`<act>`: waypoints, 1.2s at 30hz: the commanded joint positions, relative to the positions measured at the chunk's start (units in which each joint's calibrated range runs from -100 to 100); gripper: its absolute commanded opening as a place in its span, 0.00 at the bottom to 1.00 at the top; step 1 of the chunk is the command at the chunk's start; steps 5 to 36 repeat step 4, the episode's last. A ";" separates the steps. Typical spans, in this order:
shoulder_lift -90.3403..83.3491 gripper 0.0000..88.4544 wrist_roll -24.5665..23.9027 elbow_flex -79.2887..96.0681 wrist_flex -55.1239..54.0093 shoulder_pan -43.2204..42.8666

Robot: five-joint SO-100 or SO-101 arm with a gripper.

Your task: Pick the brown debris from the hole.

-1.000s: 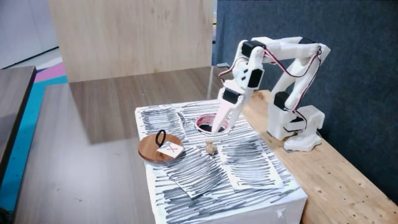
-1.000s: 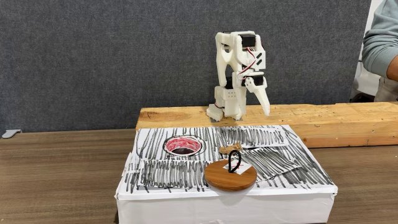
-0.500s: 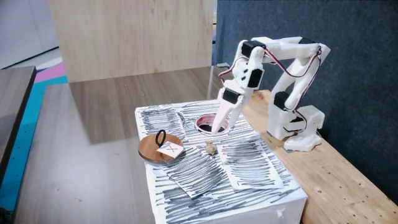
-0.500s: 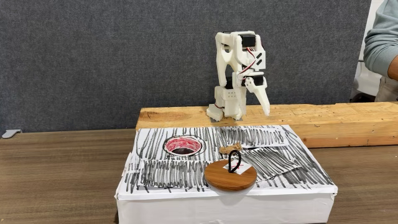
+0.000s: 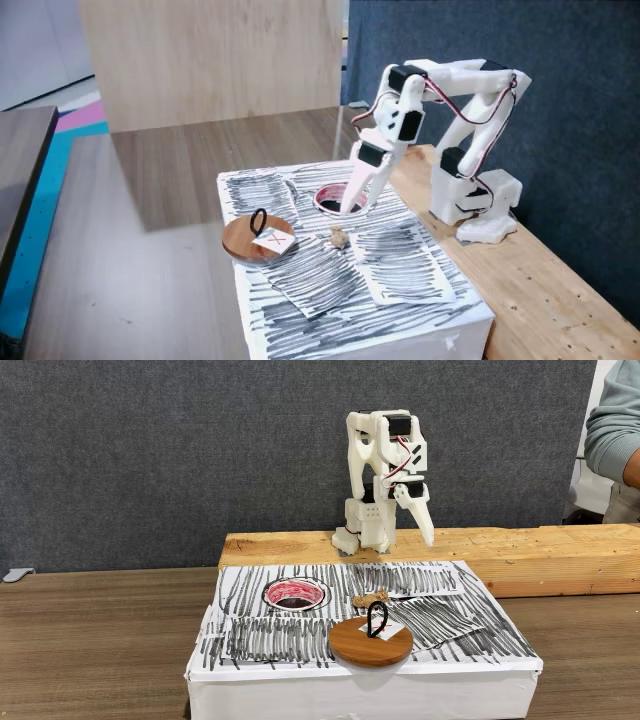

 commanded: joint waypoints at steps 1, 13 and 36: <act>-0.43 0.39 -0.20 -0.29 0.04 0.16; -0.43 0.39 -0.20 -0.29 0.04 0.16; -0.43 0.39 -0.20 -0.29 0.04 0.16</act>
